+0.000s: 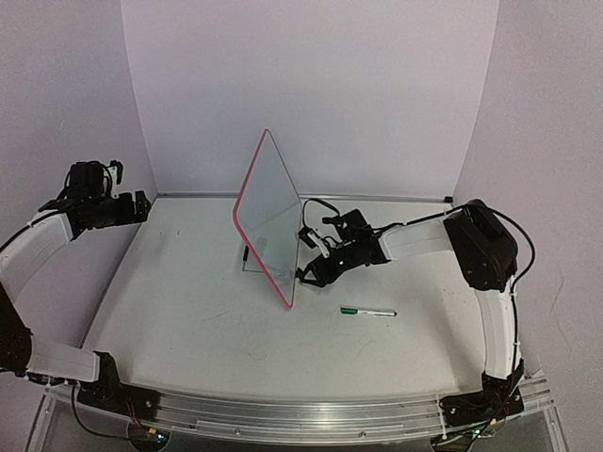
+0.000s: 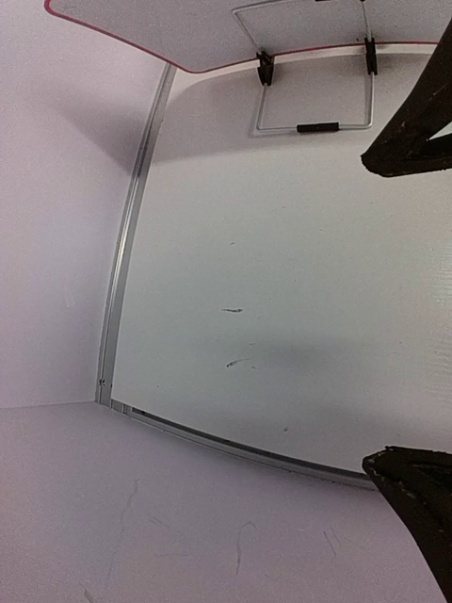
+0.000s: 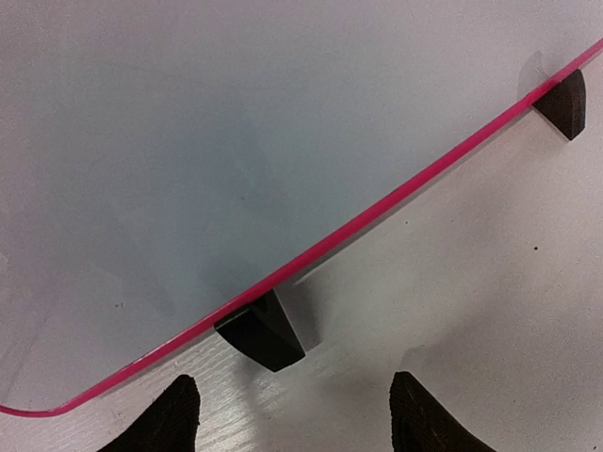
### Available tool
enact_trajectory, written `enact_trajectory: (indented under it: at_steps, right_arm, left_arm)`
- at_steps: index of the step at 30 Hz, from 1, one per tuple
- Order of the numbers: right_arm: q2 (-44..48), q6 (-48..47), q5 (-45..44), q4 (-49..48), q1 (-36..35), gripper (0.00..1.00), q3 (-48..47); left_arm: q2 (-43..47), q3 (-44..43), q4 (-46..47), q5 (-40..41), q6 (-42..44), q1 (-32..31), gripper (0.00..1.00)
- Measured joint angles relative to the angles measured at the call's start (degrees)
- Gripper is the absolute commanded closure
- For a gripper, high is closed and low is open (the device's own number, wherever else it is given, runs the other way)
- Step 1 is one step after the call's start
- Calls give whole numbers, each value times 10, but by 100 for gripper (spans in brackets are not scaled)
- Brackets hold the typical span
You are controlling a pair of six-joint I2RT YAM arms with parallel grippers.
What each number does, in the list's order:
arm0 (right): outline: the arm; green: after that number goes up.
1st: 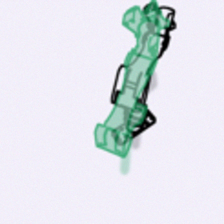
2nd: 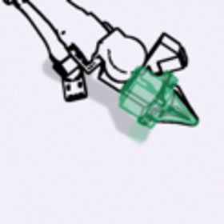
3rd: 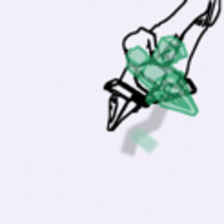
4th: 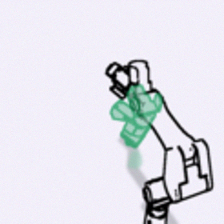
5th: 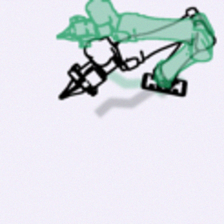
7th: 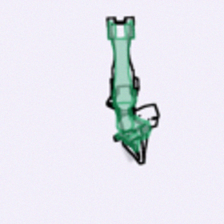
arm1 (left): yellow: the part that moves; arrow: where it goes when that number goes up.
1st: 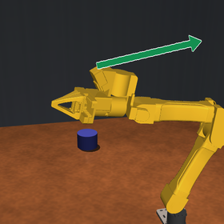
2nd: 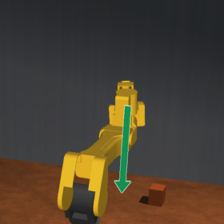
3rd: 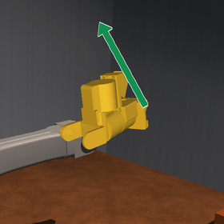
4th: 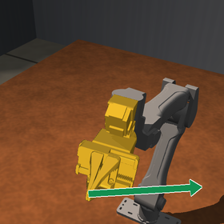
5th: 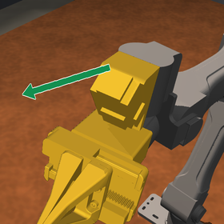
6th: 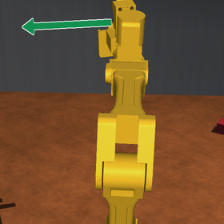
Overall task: Write a sentence on the whiteboard
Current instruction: Move the whiteboard to the center of the board.
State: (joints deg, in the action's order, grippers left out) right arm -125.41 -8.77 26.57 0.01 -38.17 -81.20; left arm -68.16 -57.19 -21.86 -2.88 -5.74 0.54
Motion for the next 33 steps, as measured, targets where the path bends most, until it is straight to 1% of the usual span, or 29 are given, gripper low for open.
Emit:
enact_trajectory:
  at_steps: [8, 16, 21, 24, 27, 33]
  right_arm:
    - [-19, -13, 0, 1, -4, 47, -34]
    - [-46, -29, -4, 29, -16, 61, -64]
    - [-61, -36, -6, 41, -23, 63, -87]
    - [-69, -41, -9, 42, -30, 65, -100]
    - [-76, -46, -16, 43, -38, 71, -110]
    - [-78, -54, -39, 41, -52, 86, -112]
  left_arm:
    - [-13, 0, 0, -5, 0, 0, 1]
    - [-13, 0, 0, -7, 0, 0, 1]
    - [-13, 0, 0, -7, 0, 0, 1]
    - [-13, 0, 0, -7, 0, 0, 1]
    - [-13, 0, 0, -7, 0, 0, 1]
    - [-13, 0, 0, -7, 0, 0, 1]
